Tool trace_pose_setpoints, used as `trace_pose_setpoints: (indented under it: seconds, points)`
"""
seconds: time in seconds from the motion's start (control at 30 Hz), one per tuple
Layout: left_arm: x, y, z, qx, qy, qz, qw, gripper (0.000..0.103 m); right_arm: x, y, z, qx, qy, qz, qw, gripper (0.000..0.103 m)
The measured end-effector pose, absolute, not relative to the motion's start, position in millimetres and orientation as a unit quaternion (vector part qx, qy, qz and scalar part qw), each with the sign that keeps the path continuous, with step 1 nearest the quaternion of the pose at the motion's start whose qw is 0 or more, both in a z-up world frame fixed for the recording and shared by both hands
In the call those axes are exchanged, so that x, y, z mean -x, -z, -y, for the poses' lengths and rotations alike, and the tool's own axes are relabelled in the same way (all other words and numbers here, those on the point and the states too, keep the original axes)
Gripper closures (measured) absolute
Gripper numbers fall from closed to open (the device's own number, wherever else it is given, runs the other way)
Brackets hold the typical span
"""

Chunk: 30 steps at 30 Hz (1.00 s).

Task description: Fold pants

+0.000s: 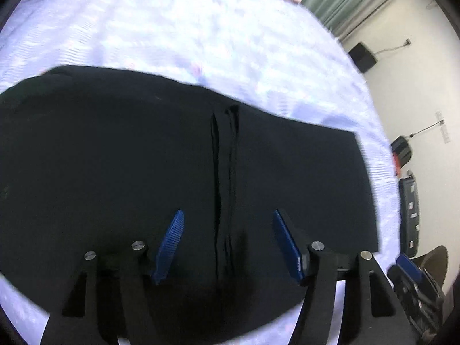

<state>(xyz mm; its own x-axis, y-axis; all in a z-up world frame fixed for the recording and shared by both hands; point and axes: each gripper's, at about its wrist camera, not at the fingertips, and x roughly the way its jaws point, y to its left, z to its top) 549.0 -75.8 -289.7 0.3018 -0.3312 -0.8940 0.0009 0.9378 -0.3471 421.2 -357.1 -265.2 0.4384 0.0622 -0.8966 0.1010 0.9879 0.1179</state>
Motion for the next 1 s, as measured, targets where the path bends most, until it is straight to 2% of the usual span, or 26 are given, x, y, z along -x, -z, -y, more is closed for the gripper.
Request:
trace_pose_setpoints:
  seconds: [0.1,0.2,0.3,0.43,0.67,0.87,1.0]
  points:
    - [-508.5,252.4,59.2,0.147,0.087,-0.557,0.813,0.030,-403.2,236.4,356.0,-0.074,-0.003,-0.513,0.855,0.048]
    - [-460.6,210.5,42.9,0.142,0.056,-0.525,0.838,0.019,-381.3,204.2,351.0,-0.064,-0.021,-0.486,0.872,0.030]
    - [-419.3,171.4,25.7,0.155,0.020,-0.491,0.857,0.011,-356.4,169.6,337.6,-0.049,-0.040,-0.454,0.889,0.027]
    - [-370.0,135.7,-2.8,0.190,-0.014,-0.461,0.867,0.009,-336.2,140.7,319.4,-0.047,-0.077,-0.435,0.896,0.025]
    - [-324.6,112.5,-66.9,0.211,-0.064,-0.444,0.869,0.009,-317.0,109.4,265.5,-0.055,-0.137,-0.414,0.898,0.024]
    - [-328.0,116.0,-109.9,0.196,-0.083,-0.444,0.871,0.009,-326.2,107.1,217.2,-0.043,-0.152,-0.418,0.895,0.024]
    - [-345.7,138.6,-147.7,0.227,-0.073,-0.438,0.867,0.009,-346.1,116.9,173.5,-0.021,-0.152,-0.424,0.893,0.024]
